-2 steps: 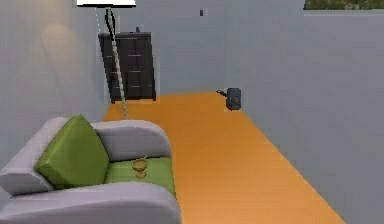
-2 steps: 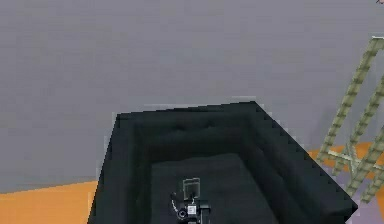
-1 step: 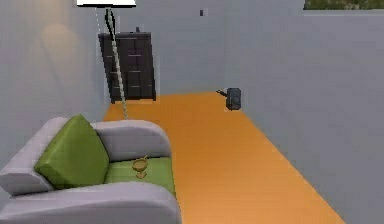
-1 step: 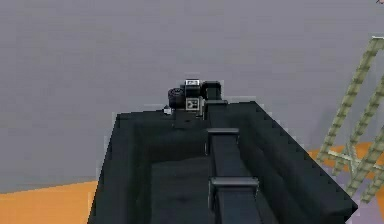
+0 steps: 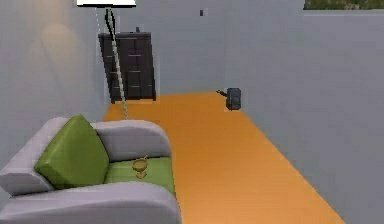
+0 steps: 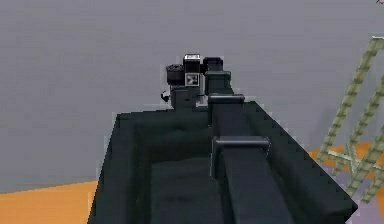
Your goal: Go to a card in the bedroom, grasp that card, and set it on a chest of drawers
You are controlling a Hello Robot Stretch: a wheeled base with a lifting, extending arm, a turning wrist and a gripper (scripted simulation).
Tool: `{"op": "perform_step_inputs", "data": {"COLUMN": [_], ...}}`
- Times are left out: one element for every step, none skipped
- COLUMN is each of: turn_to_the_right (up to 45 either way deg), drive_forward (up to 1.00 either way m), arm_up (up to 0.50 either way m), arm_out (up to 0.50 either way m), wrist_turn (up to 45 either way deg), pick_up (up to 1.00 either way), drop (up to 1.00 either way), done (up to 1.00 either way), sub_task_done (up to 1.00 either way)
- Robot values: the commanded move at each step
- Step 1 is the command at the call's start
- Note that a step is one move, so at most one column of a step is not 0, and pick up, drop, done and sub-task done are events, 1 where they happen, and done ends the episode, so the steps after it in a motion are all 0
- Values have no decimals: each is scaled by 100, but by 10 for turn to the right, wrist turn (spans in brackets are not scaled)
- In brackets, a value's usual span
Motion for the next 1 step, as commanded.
{"op": "perform_step_inputs", "data": {"turn_to_the_right": [0], "drive_forward": [0], "arm_up": [0], "arm_out": [0], "wrist_turn": [-450], "pick_up": [0], "drop": [0], "done": [0], "sub_task_done": [0]}}
